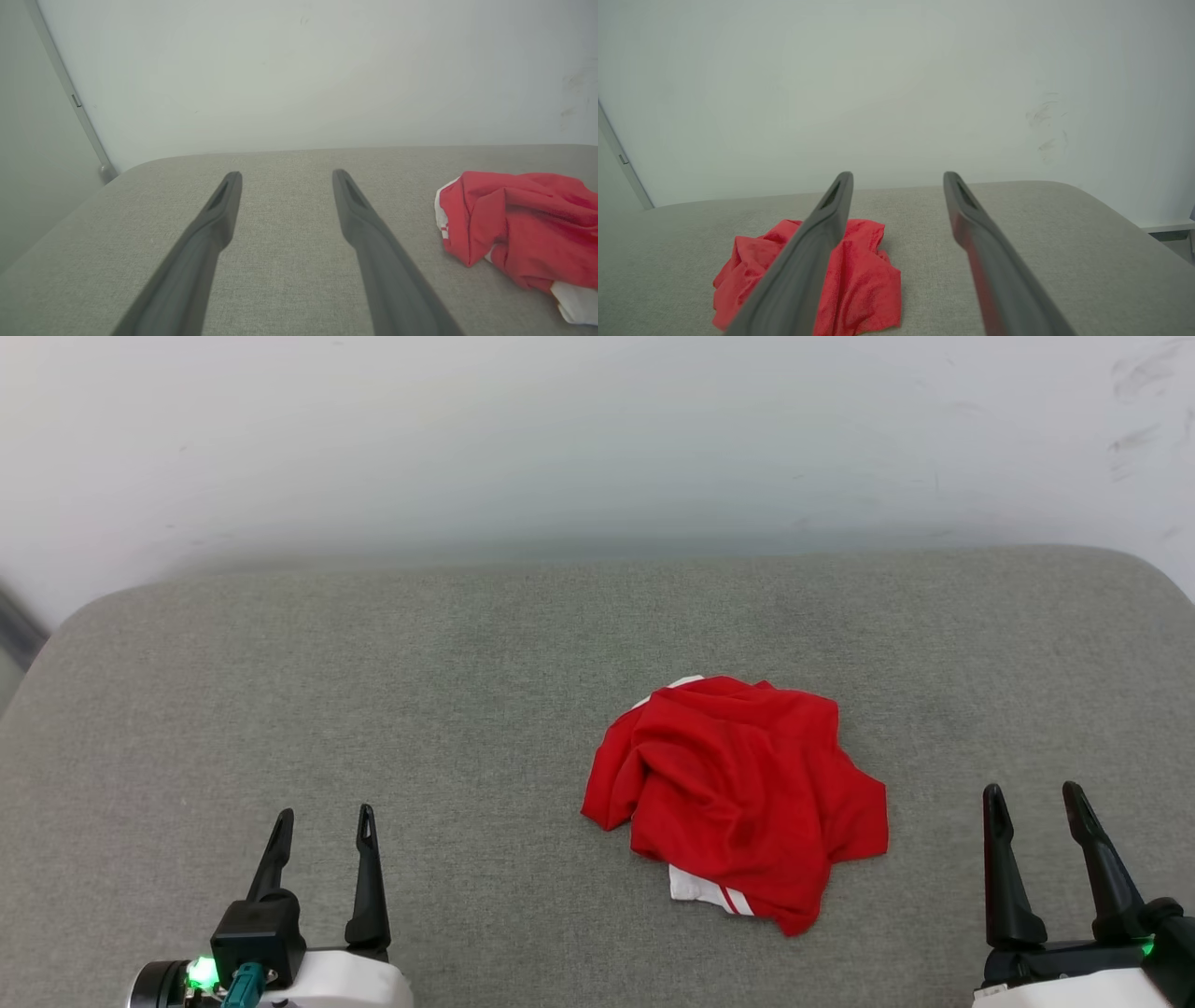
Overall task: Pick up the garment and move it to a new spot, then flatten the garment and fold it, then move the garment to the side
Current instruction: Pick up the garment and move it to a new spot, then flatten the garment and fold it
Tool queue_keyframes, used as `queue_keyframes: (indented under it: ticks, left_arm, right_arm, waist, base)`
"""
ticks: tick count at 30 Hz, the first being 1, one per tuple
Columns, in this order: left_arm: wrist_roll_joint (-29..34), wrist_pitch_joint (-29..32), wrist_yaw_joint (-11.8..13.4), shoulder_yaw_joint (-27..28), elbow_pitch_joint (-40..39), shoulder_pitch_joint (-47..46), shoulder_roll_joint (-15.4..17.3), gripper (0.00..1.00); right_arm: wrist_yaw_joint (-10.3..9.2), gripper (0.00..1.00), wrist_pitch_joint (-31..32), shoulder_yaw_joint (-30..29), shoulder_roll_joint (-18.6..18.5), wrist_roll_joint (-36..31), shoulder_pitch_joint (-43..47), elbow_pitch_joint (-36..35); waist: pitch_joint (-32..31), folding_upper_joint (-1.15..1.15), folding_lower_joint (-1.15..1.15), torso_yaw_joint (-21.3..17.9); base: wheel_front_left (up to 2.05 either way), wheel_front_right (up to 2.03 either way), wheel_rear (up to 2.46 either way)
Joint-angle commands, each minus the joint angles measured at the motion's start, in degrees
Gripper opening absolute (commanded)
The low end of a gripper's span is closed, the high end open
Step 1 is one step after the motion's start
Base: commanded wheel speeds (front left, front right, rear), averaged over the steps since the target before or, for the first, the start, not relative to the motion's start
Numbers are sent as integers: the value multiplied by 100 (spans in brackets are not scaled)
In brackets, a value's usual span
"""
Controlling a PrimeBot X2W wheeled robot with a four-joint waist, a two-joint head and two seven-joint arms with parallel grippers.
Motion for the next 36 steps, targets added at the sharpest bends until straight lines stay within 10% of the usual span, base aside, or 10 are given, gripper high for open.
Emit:
queue_keyframes:
  ticks: [1, 36]
  left_arm:
    - [67, -15, -77, 77, 35, 63, -65, 100]
    - [673, -15, -931, 862, 236, -51, -690, 100]
  right_arm:
    - [-3, 100, -10, 16, 3, 52, 67, 8]
    - [-2, 100, -9, 62, 3, -53, -833, -564]
  waist:
    - [-5, 0, 0, 11]
    - [114, 0, 0, 81]
  base:
    - [0, 0, 0]
    - [0, 0, 0]
